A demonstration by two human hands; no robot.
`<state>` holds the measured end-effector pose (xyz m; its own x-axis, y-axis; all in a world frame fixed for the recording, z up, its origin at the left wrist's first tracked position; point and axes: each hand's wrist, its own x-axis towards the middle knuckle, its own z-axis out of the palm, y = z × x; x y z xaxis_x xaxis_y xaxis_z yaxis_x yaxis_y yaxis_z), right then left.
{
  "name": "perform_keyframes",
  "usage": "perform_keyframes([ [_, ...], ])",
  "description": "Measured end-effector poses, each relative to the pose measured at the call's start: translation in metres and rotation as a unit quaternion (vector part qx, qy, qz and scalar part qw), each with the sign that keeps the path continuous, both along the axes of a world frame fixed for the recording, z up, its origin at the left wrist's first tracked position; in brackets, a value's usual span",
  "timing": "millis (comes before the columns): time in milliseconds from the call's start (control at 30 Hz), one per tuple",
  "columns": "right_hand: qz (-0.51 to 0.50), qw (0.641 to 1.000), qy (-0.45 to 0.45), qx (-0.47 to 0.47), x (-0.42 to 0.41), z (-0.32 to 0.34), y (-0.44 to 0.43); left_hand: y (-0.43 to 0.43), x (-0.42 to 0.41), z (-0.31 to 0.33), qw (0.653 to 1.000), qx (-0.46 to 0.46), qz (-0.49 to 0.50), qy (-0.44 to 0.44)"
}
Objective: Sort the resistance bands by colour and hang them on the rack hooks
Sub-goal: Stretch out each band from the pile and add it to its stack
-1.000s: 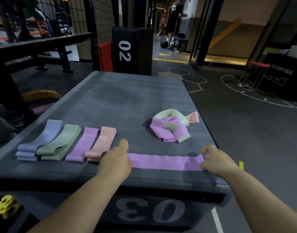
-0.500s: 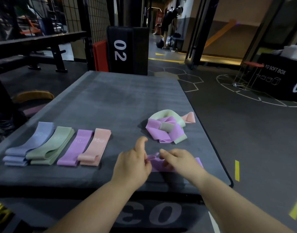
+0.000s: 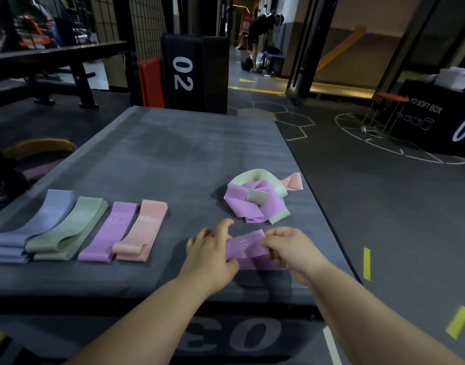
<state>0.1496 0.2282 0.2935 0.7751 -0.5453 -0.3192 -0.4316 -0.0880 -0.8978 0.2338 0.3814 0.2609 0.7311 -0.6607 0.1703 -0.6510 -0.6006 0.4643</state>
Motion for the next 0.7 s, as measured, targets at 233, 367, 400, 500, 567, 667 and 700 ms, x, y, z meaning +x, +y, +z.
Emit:
perform_keyframes([
  [233, -0.005, 1.0, -0.007, 0.012, -0.008, 0.005, -0.016, 0.003, 0.001, 0.002, 1.0, 0.014, -0.008, 0.014],
  [367, -0.014, 1.0, -0.011, 0.015, -0.01, 0.01, -0.024, 0.008, 0.0, 0.008, 1.0, 0.015, -0.014, 0.015],
  [400, -0.014, 1.0, -0.01, 0.013, -0.011, 0.01, -0.026, 0.01, 0.0, 0.009, 1.0, 0.015, -0.017, 0.013],
  [500, -0.015, 1.0, -0.007, 0.003, -0.014, 0.011, -0.03, 0.014, -0.001, 0.012, 1.0, 0.02, -0.02, 0.012],
  [567, -0.021, 1.0, -0.002, -0.004, -0.016, 0.011, -0.033, 0.017, 0.0, 0.012, 1.0, 0.02, -0.022, 0.006],
  [667, -0.02, 1.0, 0.01, -0.014, -0.018, 0.011, -0.039, 0.019, 0.001, 0.013, 1.0, 0.02, -0.023, 0.001],
  [700, -0.017, 1.0, 0.016, -0.021, -0.019, 0.01, -0.042, 0.02, 0.001, 0.013, 0.999, 0.02, -0.025, 0.003],
])
